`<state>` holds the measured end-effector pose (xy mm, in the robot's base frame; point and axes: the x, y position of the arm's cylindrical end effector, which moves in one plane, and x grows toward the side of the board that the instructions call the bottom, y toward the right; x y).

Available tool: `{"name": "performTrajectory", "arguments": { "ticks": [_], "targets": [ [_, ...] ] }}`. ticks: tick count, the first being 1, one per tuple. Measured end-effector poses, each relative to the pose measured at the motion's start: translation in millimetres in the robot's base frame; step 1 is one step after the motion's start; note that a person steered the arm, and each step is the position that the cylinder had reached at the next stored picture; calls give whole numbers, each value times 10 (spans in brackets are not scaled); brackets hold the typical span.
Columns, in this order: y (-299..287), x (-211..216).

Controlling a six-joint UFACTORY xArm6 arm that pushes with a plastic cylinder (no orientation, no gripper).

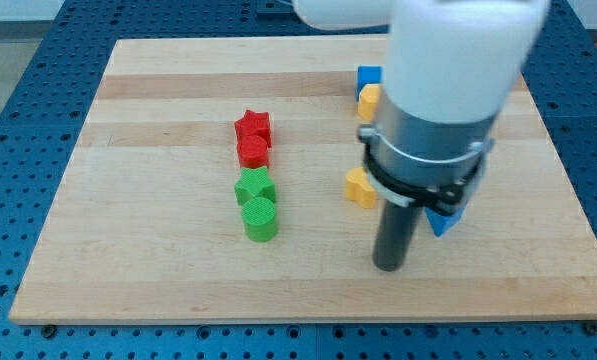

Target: Push the yellow heart to the bottom of the yellow hexagon

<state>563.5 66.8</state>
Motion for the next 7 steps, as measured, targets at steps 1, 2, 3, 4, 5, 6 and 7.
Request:
{"name": "performTrajectory", "arguments": {
  "ticks": [1, 2, 3, 4, 5, 6, 7],
  "targets": [
    [-230, -345],
    [-291, -658],
    [-288, -1005],
    [-288, -1068],
    [-288, -1284],
    [-310, -1023],
    [-239, -429]
  ]
}}
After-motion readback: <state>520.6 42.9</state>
